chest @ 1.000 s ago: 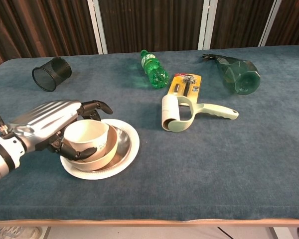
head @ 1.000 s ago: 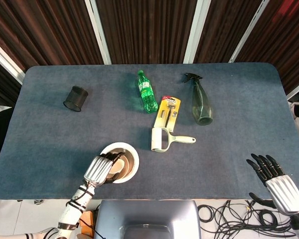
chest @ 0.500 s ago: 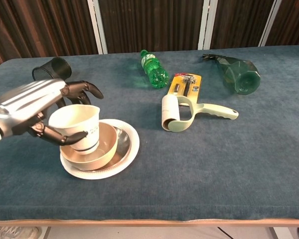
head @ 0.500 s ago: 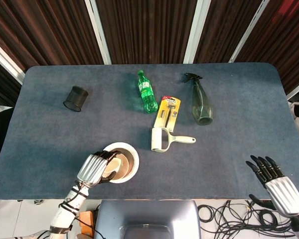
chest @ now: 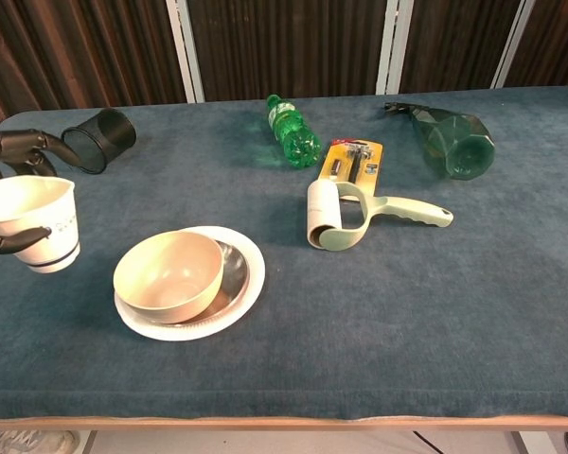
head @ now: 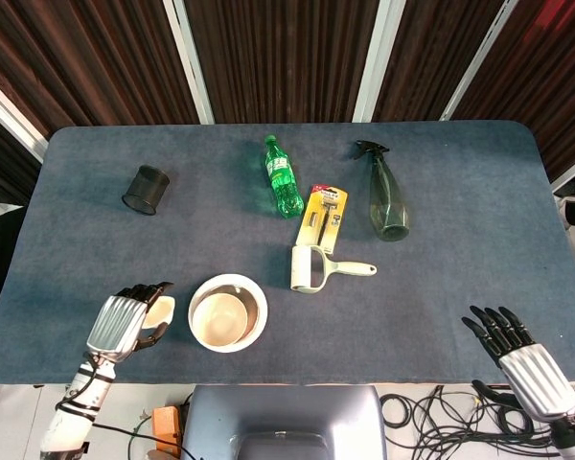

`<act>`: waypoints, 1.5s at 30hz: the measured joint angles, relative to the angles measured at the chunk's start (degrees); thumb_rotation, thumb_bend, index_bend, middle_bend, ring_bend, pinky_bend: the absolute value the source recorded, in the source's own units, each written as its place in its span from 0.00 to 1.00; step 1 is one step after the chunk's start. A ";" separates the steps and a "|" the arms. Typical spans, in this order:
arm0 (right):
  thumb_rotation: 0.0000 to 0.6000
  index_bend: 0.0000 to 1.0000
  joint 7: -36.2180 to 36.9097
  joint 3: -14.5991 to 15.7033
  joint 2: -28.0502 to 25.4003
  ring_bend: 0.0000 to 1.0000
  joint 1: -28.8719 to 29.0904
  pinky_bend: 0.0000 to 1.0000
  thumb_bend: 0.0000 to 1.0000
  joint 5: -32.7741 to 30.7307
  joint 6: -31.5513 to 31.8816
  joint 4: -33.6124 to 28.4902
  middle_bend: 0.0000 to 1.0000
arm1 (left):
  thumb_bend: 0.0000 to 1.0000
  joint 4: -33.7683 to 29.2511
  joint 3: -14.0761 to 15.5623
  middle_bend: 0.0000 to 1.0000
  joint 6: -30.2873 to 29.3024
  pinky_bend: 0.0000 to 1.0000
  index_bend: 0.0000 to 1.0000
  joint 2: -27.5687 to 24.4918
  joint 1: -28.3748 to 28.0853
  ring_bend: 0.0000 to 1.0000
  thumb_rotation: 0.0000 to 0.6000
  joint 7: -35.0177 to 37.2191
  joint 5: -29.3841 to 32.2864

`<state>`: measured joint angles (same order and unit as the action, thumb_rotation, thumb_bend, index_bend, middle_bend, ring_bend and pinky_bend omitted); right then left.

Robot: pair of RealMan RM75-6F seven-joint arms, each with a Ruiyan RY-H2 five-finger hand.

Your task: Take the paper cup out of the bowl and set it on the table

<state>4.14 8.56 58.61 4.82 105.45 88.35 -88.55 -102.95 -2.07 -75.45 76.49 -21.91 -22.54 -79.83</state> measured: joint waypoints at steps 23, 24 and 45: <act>1.00 0.00 -2.99 0.49 0.45 0.00 -0.81 0.01 0.11 0.37 -1.05 -0.73 0.00 | 0.31 14.97 1.76 0.09 4.14 0.35 0.04 5.40 2.57 0.11 1.00 4.83 3.81; 1.00 0.00 -3.04 0.45 0.44 0.00 -0.81 0.01 0.11 0.22 -1.18 -0.82 0.00 | 0.31 14.98 1.79 0.05 4.16 0.34 0.02 5.31 2.61 0.08 1.00 4.90 3.67; 1.00 0.00 -4.94 -1.90 0.38 0.00 -2.06 0.02 0.11 -4.91 -0.74 -2.83 0.00 | 0.30 3.91 5.76 0.00 -16.61 0.25 0.00 -8.49 14.84 0.00 1.00 4.48 -5.43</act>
<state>-0.80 6.65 58.99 2.76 100.55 87.61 -91.38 -99.04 3.69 -92.06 67.99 -7.07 -18.06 -85.26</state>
